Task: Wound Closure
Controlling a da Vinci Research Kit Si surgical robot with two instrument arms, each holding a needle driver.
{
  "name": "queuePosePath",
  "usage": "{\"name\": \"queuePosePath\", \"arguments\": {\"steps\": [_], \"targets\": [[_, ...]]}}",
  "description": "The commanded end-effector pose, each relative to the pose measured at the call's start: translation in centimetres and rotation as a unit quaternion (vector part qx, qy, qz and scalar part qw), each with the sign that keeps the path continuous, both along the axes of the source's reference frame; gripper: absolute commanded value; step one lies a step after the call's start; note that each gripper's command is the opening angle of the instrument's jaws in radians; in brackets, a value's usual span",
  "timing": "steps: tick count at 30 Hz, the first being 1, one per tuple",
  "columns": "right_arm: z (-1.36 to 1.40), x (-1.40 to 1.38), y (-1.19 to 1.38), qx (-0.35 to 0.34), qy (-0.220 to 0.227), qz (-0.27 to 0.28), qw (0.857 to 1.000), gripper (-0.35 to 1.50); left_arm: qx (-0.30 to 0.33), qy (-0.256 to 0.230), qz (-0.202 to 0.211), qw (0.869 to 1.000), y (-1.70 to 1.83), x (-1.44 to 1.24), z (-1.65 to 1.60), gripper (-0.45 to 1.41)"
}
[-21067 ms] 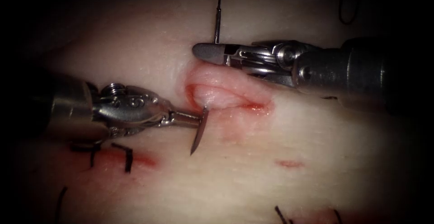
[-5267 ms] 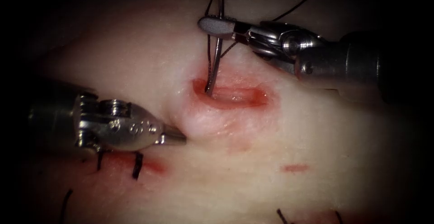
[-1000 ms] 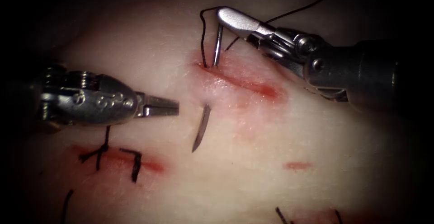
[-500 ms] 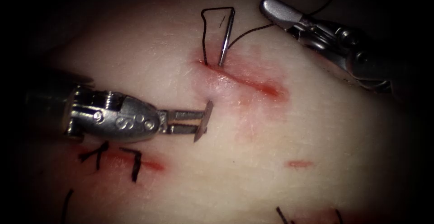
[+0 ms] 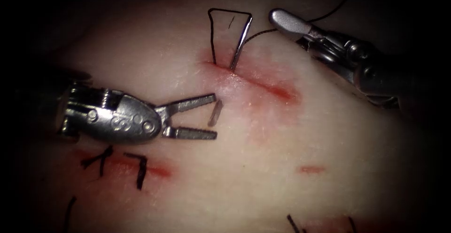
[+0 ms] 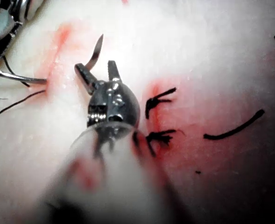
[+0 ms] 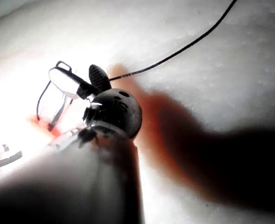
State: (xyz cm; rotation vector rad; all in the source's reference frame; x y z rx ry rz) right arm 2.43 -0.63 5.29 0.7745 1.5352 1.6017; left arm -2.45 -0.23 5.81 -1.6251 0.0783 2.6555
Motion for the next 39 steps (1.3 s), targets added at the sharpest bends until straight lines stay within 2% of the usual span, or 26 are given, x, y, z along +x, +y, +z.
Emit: {"name": "queuePosePath", "arguments": {"steps": [1, 4, 5, 8, 9, 13, 17, 19, 21, 22, 28, 29, 31, 32, 34, 37, 39], "targets": [[0.02, 0.11, 0.04, -0.001, 0.001, 0.001, 1.000, 1.11, 0.000, 0.000, -0.001, 1.000, 0.00, -0.07, 0.07, 0.31], [0.01, 0.15, 0.02, -0.001, 0.000, 0.003, 1.000, 1.10, 0.001, -0.001, -0.001, 1.000, 0.02, -0.14, 0.08, 0.24], [0.01, 0.17, 0.01, -0.001, 0.000, 0.003, 1.000, 1.10, -0.004, -0.009, 0.011, 1.000, 0.02, -0.18, 0.10, 0.09], [0.00, 0.19, -0.01, -0.005, 0.001, -0.001, 1.000, 1.10, -0.007, -0.018, 0.023, 1.000, 0.04, -0.20, 0.12, -0.11], [0.00, 0.19, -0.02, -0.005, 0.001, -0.001, 1.000, 1.08, -0.006, -0.023, 0.028, 0.999, 0.06, -0.20, 0.13, -0.23], [-0.01, 0.19, -0.04, -0.002, 0.001, -0.004, 1.000, 1.04, -0.003, -0.038, 0.046, 0.998, 0.10, -0.16, 0.14, -0.45], [-0.01, 0.19, -0.05, 0.000, 0.004, -0.005, 1.000, 0.99, -0.003, -0.051, 0.062, 0.997, 0.12, -0.10, 0.10, -0.45], [-0.02, 0.17, -0.06, 0.003, 0.006, -0.009, 1.000, 0.96, 0.051, -0.080, 0.073, 0.993, 0.06, -0.08, 0.01, -0.45], [-0.02, 0.17, -0.06, 0.003, 0.006, -0.011, 1.000, 0.96, 0.069, -0.088, 0.074, 0.991, 0.04, -0.09, -0.02, -0.45], [-0.02, 0.17, -0.07, 0.004, 0.010, -0.015, 1.000, 0.96, 0.113, -0.102, 0.080, 0.985, -0.01, -0.10, -0.08, -0.45], [-0.03, 0.15, -0.12, 0.007, 0.014, -0.026, 1.000, 0.96, 0.229, -0.127, 0.090, 0.961, -0.08, -0.13, -0.23, -0.45], [-0.03, 0.13, -0.14, 0.006, 0.017, -0.030, 0.999, 0.96, 0.269, -0.132, 0.093, 0.950, -0.08, -0.13, -0.28, -0.45], [-0.04, 0.10, -0.16, 0.008, 0.019, -0.034, 0.999, 0.96, 0.300, -0.134, 0.094, 0.940, -0.07, -0.13, -0.33, -0.45], [-0.05, 0.07, -0.19, 0.007, 0.023, -0.040, 0.999, 0.96, 0.328, -0.134, 0.092, 0.931, -0.06, -0.12, -0.39, -0.45], [-0.07, 0.04, -0.23, 0.006, 0.027, -0.049, 0.998, 0.96, 0.364, -0.128, 0.072, 0.920, -0.04, -0.07, -0.48, -0.45], [-0.09, 0.05, -0.27, 0.005, 0.033, -0.067, 0.997, 0.96, 0.391, -0.123, 0.058, 0.910, -0.07, 0.00, -0.58, -0.45], [-0.10, 0.06, -0.30, 0.006, 0.035, -0.085, 0.996, 0.88, 0.406, -0.121, 0.054, 0.904, -0.09, 0.06, -0.67, -0.45]]}}
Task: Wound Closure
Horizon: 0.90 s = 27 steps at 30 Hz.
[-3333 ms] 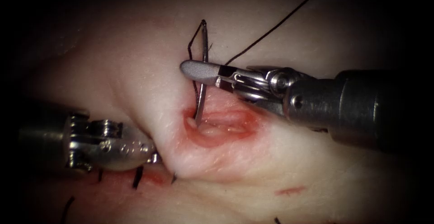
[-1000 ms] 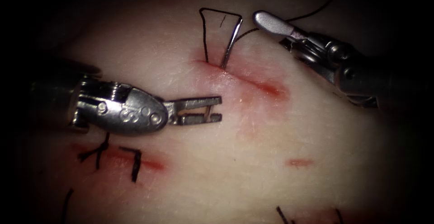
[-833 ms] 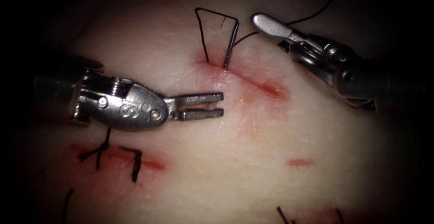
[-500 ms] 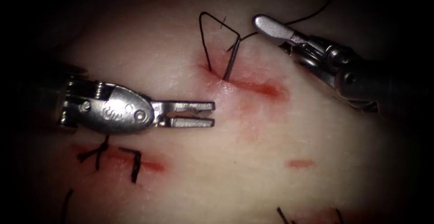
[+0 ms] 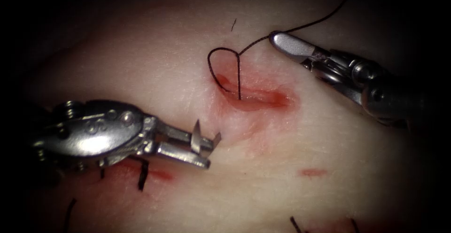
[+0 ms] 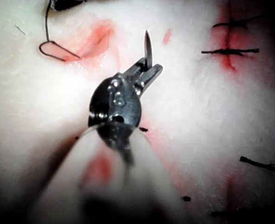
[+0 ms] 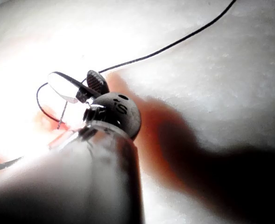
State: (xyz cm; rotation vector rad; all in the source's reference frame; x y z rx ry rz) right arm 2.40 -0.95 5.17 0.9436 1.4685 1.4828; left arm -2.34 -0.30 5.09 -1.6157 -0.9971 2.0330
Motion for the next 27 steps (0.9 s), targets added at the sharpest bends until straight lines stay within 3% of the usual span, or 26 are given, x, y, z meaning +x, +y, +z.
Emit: {"name": "queuePosePath", "arguments": {"steps": [1, 2, 3, 4, 7, 11, 15, 19, 23, 27], "targets": [[0.01, 0.10, 0.01, -0.002, 0.007, -0.015, 1.000, 0.79, 0.007, 0.000, -0.001, 1.000, -0.02, -0.02, 0.02, -0.45], [-0.02, 0.14, -0.03, -0.016, 0.016, -0.042, 0.999, 0.68, 0.016, -0.002, -0.005, 1.000, -0.03, 0.03, -0.08, -0.45], [-0.03, 0.15, -0.05, -0.032, 0.013, -0.049, 0.998, 0.73, 0.018, -0.003, -0.006, 1.000, -0.02, 0.05, -0.13, -0.45], [-0.05, 0.19, -0.06, -0.071, -0.002, -0.074, 0.995, 1.01, 0.022, -0.006, -0.012, 1.000, 0.00, 0.08, -0.23, -0.45], [-0.09, 0.23, -0.07, -0.114, -0.013, -0.104, 0.988, 1.26, 0.035, -0.018, -0.021, 0.999, 0.04, 0.15, -0.42, -0.45], [-0.19, 0.26, -0.19, -0.169, -0.007, -0.149, 0.974, 1.25, 0.021, -0.033, -0.019, 0.999, 0.04, 0.27, -0.69, -0.45], [-0.38, 0.35, -0.35, -0.258, -0.026, -0.199, 0.945, 1.21, -0.003, -0.037, -0.020, 0.999, 0.10, 0.38, -0.94, -0.45], [-0.64, 0.62, -0.42, -0.354, -0.037, -0.221, 0.908, 1.21, -0.023, -0.042, -0.024, 0.999, 0.16, 0.46, -1.15, -0.45], [-0.67, 0.76, -0.44, -0.397, -0.048, -0.218, 0.890, 1.23, -0.033, -0.042, -0.029, 0.998, 0.18, 0.48, -1.20, -0.45], [-0.62, 0.78, -0.44, -0.412, -0.067, -0.220, 0.882, 1.25, -0.038, -0.041, -0.030, 0.998, 0.18, 0.50, -1.22, -0.45]]}}
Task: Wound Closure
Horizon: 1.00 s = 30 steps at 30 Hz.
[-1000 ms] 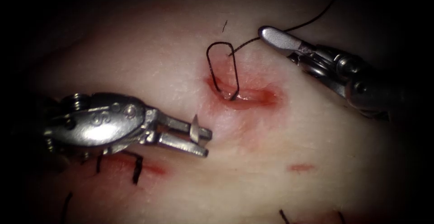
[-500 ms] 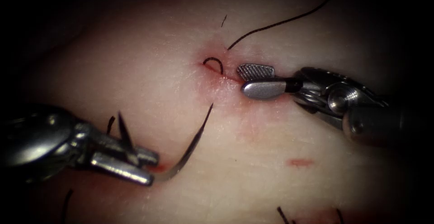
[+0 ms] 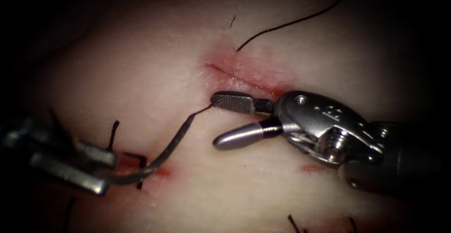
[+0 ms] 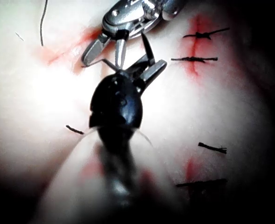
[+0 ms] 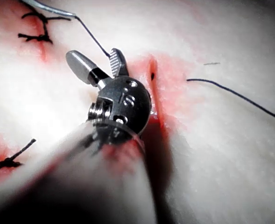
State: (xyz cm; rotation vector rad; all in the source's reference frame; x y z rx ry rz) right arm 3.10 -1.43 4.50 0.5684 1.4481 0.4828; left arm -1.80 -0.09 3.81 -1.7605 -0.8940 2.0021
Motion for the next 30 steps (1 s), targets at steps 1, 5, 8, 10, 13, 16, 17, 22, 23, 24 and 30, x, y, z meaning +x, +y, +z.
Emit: {"name": "queuePosePath", "arguments": {"steps": [1, 5, 8, 10, 13, 16, 17, 22, 23, 24, 30], "targets": [[0.10, 0.08, 0.04, -0.010, -0.013, 0.003, 1.000, 1.25, -0.001, -0.001, 0.001, 1.000, -0.02, -0.04, 0.04, -0.45], [0.30, 0.09, 0.01, -0.024, -0.042, 0.000, 0.999, 1.21, -0.011, -0.003, 0.000, 1.000, -0.02, -0.02, -0.09, -0.45], [0.43, 0.09, -0.02, -0.033, -0.070, -0.003, 0.997, 1.21, -0.015, -0.004, 0.000, 1.000, -0.01, 0.00, -0.21, -0.45], [0.54, 0.07, -0.04, -0.043, -0.097, -0.007, 0.994, 1.21, -0.027, -0.007, -0.002, 1.000, 0.01, 0.03, -0.35, -0.45], [0.64, 0.06, -0.06, -0.051, -0.118, -0.010, 0.992, 1.18, -0.035, -0.014, -0.010, 0.999, 0.03, 0.06, -0.49, -0.45], [0.79, 0.06, -0.10, -0.058, -0.150, -0.016, 0.987, 1.15, -0.046, -0.020, -0.018, 0.999, 0.06, 0.08, -0.66, -0.45], [0.82, 0.06, -0.11, -0.060, -0.159, -0.016, 0.985, 1.15, -0.047, -0.020, -0.018, 0.999, 0.06, 0.08, -0.69, -0.45], [0.83, 0.05, -0.09, -0.065, -0.184, 0.005, 0.981, 1.15, -0.056, -0.019, -0.019, 0.998, 0.05, 0.07, -0.71, -0.45], [0.80, 0.05, -0.09, -0.061, -0.190, 0.015, 0.980, 0.76, -0.059, -0.020, -0.019, 0.998, 0.05, 0.07, -0.71, -0.45], [0.77, 0.05, -0.11, -0.057, -0.189, 0.014, 0.980, 0.15, -0.059, -0.019, -0.019, 0.998, 0.06, 0.07, -0.71, -0.45], [0.52, 0.05, -0.20, -0.043, -0.181, 0.005, 0.983, -0.35, -0.085, -0.011, -0.037, 0.996, 0.13, 0.09, -0.67, -0.45]]}}
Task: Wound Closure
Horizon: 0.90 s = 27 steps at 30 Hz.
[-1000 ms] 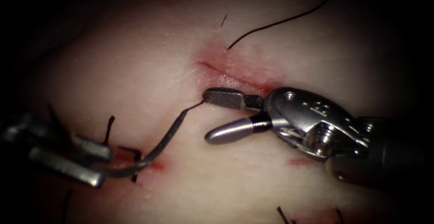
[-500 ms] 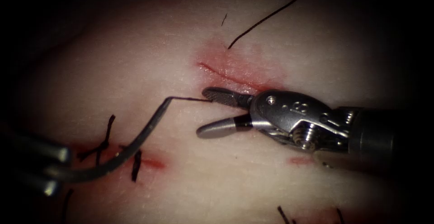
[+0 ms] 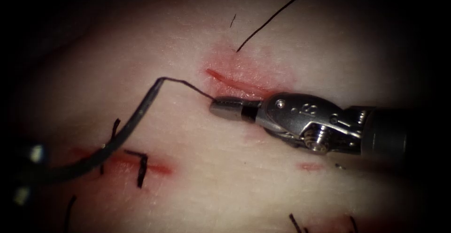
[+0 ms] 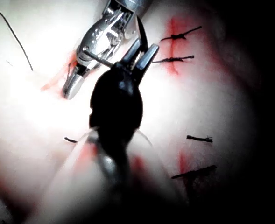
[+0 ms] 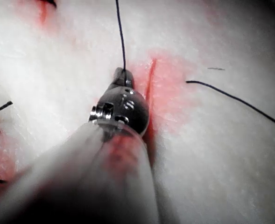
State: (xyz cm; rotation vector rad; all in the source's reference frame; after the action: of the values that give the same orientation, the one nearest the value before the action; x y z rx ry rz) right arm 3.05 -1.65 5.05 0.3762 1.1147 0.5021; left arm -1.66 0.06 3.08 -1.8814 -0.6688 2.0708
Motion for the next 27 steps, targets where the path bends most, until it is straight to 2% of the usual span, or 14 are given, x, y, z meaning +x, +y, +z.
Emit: {"name": "queuePosePath", "arguments": {"steps": [1, 7, 9, 14, 17, 18, 20, 21, 23, 25, 27], "targets": [[-0.15, 0.12, 0.00, 0.006, 0.002, -0.002, 1.000, -0.35, -0.010, 0.006, -0.019, 1.000, 0.03, -0.04, 0.11, -0.45], [-0.60, 0.20, -0.16, 0.024, 0.011, -0.007, 1.000, -0.35, -0.039, 0.026, -0.098, 0.994, 0.13, 0.04, 0.34, -0.45], [-0.91, 0.26, -0.27, 0.034, 0.017, -0.011, 0.999, -0.35, -0.054, 0.053, -0.125, 0.989, 0.12, 0.11, 0.48, -0.45], [-1.30, 0.40, -0.38, 0.042, 0.046, -0.010, 0.998, -0.35, -0.064, 0.068, -0.163, 0.982, 0.06, 0.20, 0.68, -0.45], [-1.44, 0.49, -0.39, 0.031, 0.056, -0.009, 0.998, -0.35, -0.070, 0.079, -0.181, 0.978, 0.04, 0.24, 0.76, -0.45], [-1.49, 0.54, -0.35, 0.021, 0.065, -0.002, 0.998, -0.11, -0.081, 0.091, -0.198, 0.973, 0.04, 0.29, 0.81, -0.45], [-1.49, 0.56, -0.28, 0.016, 0.078, 0.015, 0.997, 0.79, -0.095, 0.102, -0.216, 0.966, 0.07, 0.36, 0.85, -0.45], [-1.48, 0.56, -0.25, 0.009, 0.080, 0.023, 0.996, 1.04, -0.101, 0.107, -0.223, 0.964, 0.08, 0.40, 0.86, -0.45], [-1.45, 0.53, -0.18, -0.006, 0.078, 0.037, 0.996, 1.28, -0.107, 0.114, -0.237, 0.959, 0.11, 0.50, 0.87, -0.45], [-1.41, 0.47, -0.14, -0.011, 0.073, 0.044, 0.996, 1.33, -0.107, 0.116, -0.245, 0.956, 0.12, 0.60, 0.87, -0.45], [-1.37, 0.36, -0.09, -0.024, 0.061, 0.050, 0.997, 1.35, -0.125, 0.134, -0.258, 0.949, 0.13, 0.79, 0.86, -0.45]]}}
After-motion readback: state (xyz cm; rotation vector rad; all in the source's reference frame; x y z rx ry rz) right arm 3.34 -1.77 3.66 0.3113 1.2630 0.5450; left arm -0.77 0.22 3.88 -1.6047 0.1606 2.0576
